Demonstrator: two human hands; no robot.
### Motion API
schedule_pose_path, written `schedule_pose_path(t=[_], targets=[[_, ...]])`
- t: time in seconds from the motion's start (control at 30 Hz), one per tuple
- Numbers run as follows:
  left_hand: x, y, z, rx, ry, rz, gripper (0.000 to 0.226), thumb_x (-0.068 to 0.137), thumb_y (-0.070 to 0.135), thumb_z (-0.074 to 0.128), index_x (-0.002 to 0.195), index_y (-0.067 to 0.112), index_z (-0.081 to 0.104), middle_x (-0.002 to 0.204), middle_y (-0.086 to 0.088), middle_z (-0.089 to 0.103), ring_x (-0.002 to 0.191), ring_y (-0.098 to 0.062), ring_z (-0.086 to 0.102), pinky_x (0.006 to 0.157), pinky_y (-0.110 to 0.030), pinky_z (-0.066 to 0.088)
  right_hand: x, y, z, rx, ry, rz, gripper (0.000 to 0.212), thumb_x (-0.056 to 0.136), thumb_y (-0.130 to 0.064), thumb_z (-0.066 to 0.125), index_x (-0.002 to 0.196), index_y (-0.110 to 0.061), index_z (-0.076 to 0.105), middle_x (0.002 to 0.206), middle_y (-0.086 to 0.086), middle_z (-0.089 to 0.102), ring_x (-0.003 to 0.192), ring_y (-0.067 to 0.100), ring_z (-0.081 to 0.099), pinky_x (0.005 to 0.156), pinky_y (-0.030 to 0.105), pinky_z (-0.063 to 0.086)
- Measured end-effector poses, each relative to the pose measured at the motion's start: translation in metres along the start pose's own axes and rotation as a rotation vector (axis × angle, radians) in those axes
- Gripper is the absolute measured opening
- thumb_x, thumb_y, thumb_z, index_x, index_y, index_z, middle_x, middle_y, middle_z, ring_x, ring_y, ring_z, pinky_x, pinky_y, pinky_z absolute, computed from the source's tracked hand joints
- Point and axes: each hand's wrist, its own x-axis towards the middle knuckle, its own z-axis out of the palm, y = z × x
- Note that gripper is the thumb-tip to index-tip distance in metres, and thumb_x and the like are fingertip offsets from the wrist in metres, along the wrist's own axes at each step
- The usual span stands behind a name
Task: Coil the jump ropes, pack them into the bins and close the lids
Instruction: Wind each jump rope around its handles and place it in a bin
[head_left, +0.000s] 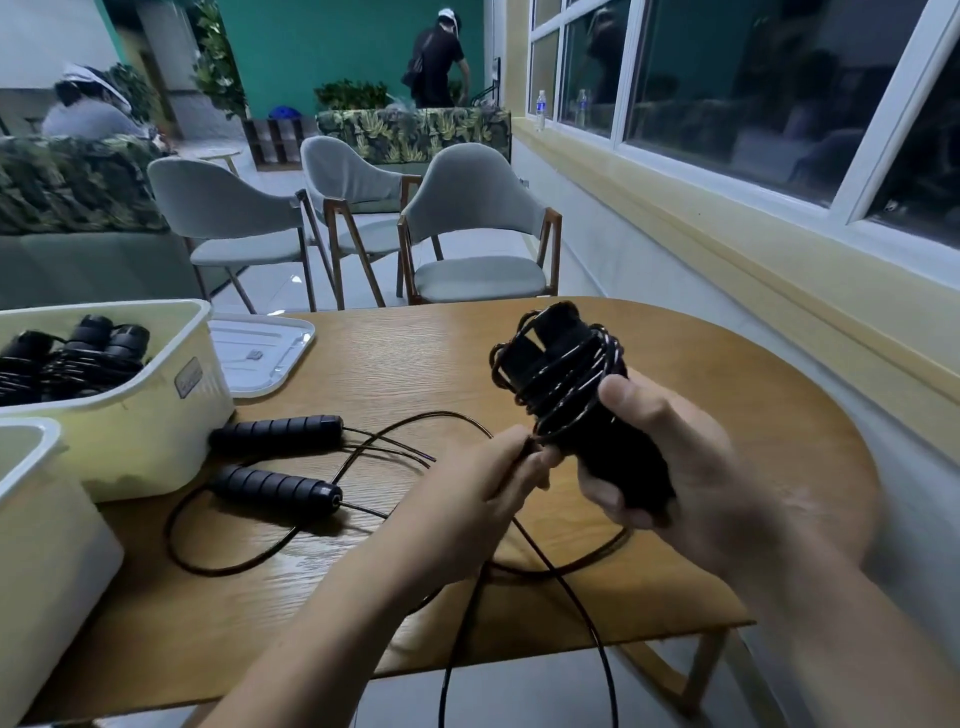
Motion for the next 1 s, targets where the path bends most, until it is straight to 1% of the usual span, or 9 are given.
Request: schedule_pose_path(t=[0.13,0.2,0.27,0.37,0.5,0.67,0.77,0.9,1.0], targets=[[-0.003,0.005,0.006,0.07,-0.041,0.042,0.011,0.11,0.036,0.051,0.1,0.037,0.054,0.082,0.024,0.067,0.077,0.007,0.062,0.066,-0.013,0.041,0.001,-0.001,0.001,-0.069,0.134,0.064,0.065,0.093,-0.048,0.077,0.132,-0.005,0.048,0.095,0.02,0.076,0.058,0.028,0.049,0.042,0.032,0.029],[-0.003,0.004,0.009,0.111,-0.058,0.034,0.007,0.108,0.038,0.053,0.106,0.031,0.055,0.089,0.014,0.069,0.08,-0.005,0.064,0.072,-0.033,0.052,0.002,-0.002,0.001,-0.124,0.202,0.093,0.063,0.091,-0.047,0.082,0.129,-0.01,0.047,0.096,0.025,0.078,0.055,0.026,0.05,0.044,0.032,0.028],[-0.002,0.006,0.011,0.157,-0.066,0.026,0.009,0.108,0.04,0.054,0.104,0.032,0.053,0.083,0.012,0.063,0.074,-0.008,0.058,0.068,-0.037,0.05,0.002,-0.004,0.004,-0.168,0.257,0.099,0.064,0.086,-0.049,0.084,0.126,-0.016,0.047,0.096,0.025,0.079,0.055,0.026,0.052,0.045,0.031,0.029],[-0.003,0.011,0.011,0.191,-0.087,0.029,0.013,0.108,0.04,0.054,0.098,0.034,0.048,0.073,0.013,0.054,0.065,-0.005,0.051,0.06,-0.031,0.038,0.0,-0.005,0.009,-0.273,0.344,0.057,0.066,0.082,-0.056,0.087,0.128,-0.028,0.048,0.089,0.015,0.081,0.058,0.026,0.055,0.048,0.032,0.033],[-0.003,0.01,0.013,0.206,-0.049,0.016,0.017,0.108,0.044,0.052,0.094,0.037,0.046,0.072,0.009,0.057,0.065,-0.009,0.054,0.058,-0.034,0.04,-0.005,-0.003,0.008,-0.623,0.435,-0.022,0.051,0.085,-0.058,0.08,0.125,-0.046,0.052,0.071,-0.001,0.076,0.057,0.015,0.066,0.056,0.037,0.05],[-0.003,0.009,0.011,-0.042,0.128,-0.045,0.023,0.104,0.045,0.062,0.087,0.03,0.062,0.066,0.006,0.059,0.06,-0.007,0.052,0.057,-0.029,0.038,-0.005,0.008,0.007,-0.94,0.505,-0.137,0.061,0.084,-0.063,0.079,0.135,-0.047,0.049,0.08,-0.01,0.073,0.078,0.001,0.07,0.062,0.026,0.057],[-0.004,0.013,0.008,-0.233,0.156,-0.105,0.017,0.102,0.041,0.068,0.091,0.028,0.072,0.066,0.004,0.061,0.058,-0.005,0.053,0.055,-0.024,0.04,-0.003,0.015,0.011,-1.044,0.464,-0.161,0.07,0.085,-0.073,0.07,0.143,-0.046,0.043,0.09,-0.014,0.068,0.077,0.005,0.069,0.061,0.031,0.058],[-0.006,0.016,0.003,-0.434,0.173,-0.217,0.007,0.097,0.025,0.074,0.092,0.02,0.076,0.066,-0.002,0.068,0.058,-0.013,0.066,0.056,-0.029,0.045,-0.002,0.022,0.018,-1.164,0.422,-0.247,0.079,0.091,-0.075,0.058,0.156,-0.039,0.031,0.121,-0.004,0.069,0.097,0.026,0.072,0.071,0.045,0.062],[-0.007,0.018,-0.004,-0.56,0.196,-0.277,0.002,0.094,0.012,0.075,0.094,0.011,0.077,0.076,-0.007,0.077,0.068,-0.019,0.076,0.055,-0.028,0.048,0.0,0.029,0.022,-1.276,0.401,-0.263,0.08,0.098,-0.075,0.047,0.164,-0.038,0.02,0.136,-0.002,0.052,0.089,0.032,0.072,0.063,0.045,0.059]])
